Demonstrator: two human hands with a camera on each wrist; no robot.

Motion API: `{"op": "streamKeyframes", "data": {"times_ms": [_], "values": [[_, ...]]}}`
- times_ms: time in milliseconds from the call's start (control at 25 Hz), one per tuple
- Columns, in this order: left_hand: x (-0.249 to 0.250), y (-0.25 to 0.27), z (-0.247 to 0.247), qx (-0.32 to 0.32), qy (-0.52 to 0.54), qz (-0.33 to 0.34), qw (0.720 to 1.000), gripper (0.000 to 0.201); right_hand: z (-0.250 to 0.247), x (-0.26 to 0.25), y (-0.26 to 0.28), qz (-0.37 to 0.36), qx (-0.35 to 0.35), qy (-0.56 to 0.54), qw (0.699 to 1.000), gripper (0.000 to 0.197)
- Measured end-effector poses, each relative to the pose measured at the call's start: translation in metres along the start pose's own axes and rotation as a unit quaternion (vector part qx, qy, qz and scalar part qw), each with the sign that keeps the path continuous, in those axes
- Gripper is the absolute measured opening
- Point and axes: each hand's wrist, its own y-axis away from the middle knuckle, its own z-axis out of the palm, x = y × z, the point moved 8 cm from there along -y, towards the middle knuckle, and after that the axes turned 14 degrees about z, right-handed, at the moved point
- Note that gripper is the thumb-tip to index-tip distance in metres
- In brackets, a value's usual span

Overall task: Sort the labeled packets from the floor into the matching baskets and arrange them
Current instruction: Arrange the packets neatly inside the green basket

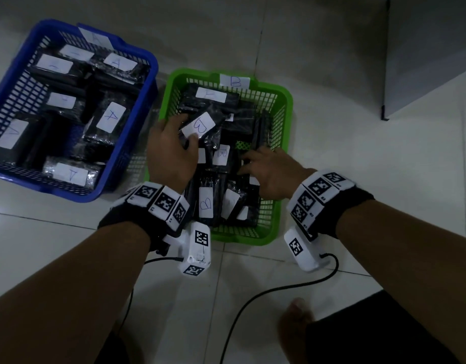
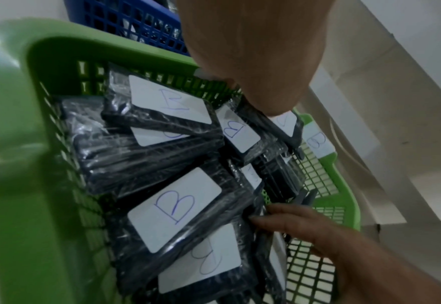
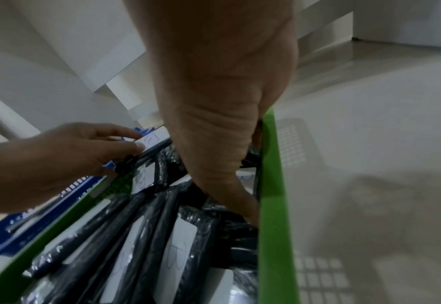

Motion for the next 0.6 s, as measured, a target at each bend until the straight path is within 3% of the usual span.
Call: {"op": "streamKeyframes", "data": {"times_ms": [200,320,400,440,520,600], "values": [[0.012,0.000,0.004,-0.024,-0.083,0.067,0.994,0.039,-0.003,0.004,-0.005,-0.006,0.055,-0.061,0.997,0.055],[0.027,0.000,0.009,-0.018,-0.028,0.146,0.989,0.032,-0.020,0.012,-0.003,-0.006,0.093,-0.159,0.983,0.041],[0.037,0.003,0.013,-0.022,0.033,0.161,0.986,0.028,-0.038,0.021,0.003,0.021,0.155,-0.258,0.954,0.033],[0.041,0.003,0.014,-0.027,0.062,0.153,0.986,0.027,-0.050,0.029,0.007,0.049,0.200,-0.344,0.916,0.030],[0.043,0.003,0.016,-0.037,0.129,0.117,0.984,0.030,-0.063,0.048,0.012,0.115,0.256,-0.539,0.794,0.025],[0.046,0.003,0.022,-0.056,0.190,0.074,0.977,0.035,-0.060,0.054,0.009,0.171,0.237,-0.652,0.699,0.024]]}}
